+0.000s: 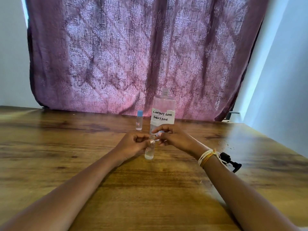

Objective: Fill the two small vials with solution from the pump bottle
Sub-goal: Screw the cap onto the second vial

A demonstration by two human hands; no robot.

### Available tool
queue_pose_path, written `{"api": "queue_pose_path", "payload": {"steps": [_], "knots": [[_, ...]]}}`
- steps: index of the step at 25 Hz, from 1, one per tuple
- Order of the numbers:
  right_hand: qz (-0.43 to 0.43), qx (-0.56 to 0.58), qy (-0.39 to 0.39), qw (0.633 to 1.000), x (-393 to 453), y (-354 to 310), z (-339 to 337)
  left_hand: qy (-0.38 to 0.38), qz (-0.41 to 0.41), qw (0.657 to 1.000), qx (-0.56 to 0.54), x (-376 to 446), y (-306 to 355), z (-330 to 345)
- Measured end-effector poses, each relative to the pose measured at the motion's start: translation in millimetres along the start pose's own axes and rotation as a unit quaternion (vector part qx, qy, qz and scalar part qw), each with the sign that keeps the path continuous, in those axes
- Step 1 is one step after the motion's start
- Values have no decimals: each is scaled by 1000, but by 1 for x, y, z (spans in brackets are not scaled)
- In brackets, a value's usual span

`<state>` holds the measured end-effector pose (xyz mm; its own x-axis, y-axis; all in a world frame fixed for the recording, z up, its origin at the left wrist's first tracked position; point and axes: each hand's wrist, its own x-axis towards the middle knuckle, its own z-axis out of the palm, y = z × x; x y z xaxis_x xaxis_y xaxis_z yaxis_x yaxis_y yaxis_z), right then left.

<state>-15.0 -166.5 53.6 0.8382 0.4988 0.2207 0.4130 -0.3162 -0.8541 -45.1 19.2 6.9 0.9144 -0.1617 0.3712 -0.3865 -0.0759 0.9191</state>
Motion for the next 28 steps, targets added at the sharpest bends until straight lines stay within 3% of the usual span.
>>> {"api": "queue_pose_path", "payload": {"steps": [3, 6, 11, 19, 28], "knots": [[-92, -24, 87, 992, -2, -2, 8, 7, -14, 1000, -12, 1, -3, -2], [-121, 0, 131, 984, -6, -5, 8, 9, -13, 1000, -6, 1, -4, -2], [-150, 45, 114, 981, -7, -9, 4, -2, -19, 1000, -3, 3, -6, -2], [-131, 9, 23, 991, -5, -4, 8, -23, -4, 1000, 14, 4, -10, -7], [-87, -121, 140, 979, -8, -1, 25, -34, 12, 999, 38, 4, -12, -9]]}}
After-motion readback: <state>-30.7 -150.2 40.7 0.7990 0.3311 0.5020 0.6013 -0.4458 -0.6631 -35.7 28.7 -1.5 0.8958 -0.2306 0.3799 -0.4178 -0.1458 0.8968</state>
